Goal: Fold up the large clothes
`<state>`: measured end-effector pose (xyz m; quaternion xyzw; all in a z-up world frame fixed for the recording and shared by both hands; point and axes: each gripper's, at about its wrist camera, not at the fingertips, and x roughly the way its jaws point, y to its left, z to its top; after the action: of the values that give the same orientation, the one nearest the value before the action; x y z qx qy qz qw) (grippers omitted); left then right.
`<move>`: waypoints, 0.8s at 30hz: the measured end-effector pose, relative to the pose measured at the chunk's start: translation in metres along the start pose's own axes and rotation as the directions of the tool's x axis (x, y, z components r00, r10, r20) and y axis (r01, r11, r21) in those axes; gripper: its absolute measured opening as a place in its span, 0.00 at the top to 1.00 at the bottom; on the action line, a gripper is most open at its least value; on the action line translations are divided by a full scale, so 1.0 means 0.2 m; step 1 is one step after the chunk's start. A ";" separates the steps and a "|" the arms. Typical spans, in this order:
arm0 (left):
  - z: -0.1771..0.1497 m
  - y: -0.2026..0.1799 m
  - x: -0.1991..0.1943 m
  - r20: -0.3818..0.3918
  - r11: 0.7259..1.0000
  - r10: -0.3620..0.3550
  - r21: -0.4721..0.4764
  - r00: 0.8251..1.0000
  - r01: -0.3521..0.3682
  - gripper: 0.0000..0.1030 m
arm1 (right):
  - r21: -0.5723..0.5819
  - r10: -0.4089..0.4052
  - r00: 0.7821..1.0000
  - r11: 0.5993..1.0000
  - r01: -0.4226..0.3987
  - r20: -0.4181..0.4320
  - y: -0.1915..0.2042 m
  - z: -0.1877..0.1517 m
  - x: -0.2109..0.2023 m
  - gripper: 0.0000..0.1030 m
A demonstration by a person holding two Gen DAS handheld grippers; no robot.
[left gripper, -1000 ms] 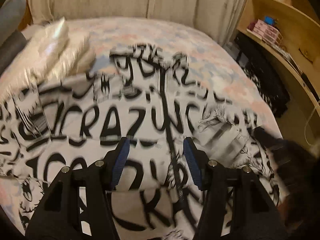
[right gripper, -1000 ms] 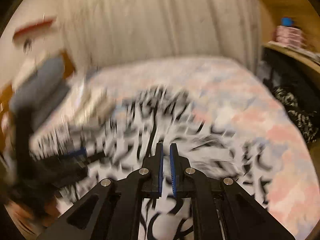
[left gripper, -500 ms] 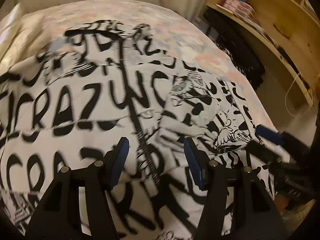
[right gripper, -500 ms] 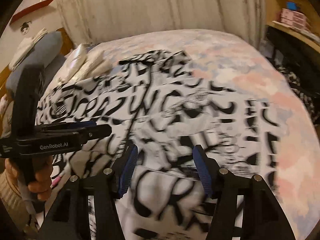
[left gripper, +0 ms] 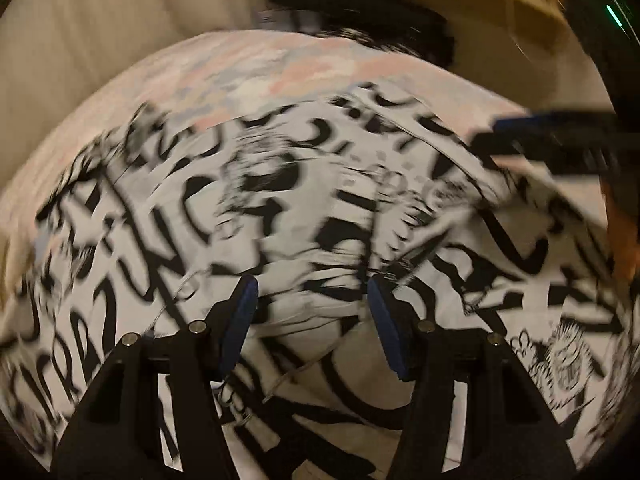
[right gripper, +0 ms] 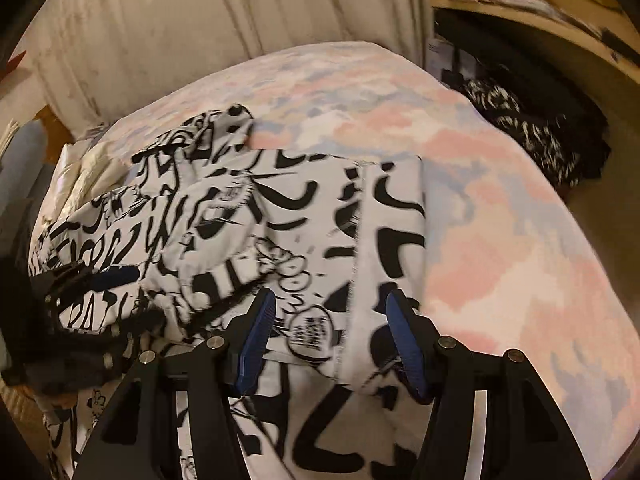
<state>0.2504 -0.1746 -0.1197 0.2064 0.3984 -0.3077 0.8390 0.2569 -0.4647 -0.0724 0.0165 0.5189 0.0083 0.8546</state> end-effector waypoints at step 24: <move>0.25 0.12 0.02 0.005 0.963 0.187 -0.196 0.982 -0.183 0.86 | 0.043 -0.006 1.000 0.999 0.005 0.024 -0.06 -0.04 0.06 0.44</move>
<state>0.2957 -0.1890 -0.0911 0.1559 0.3958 -0.1900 0.8848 0.2555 -0.4761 -0.0861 0.0337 0.5086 -0.0056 0.8604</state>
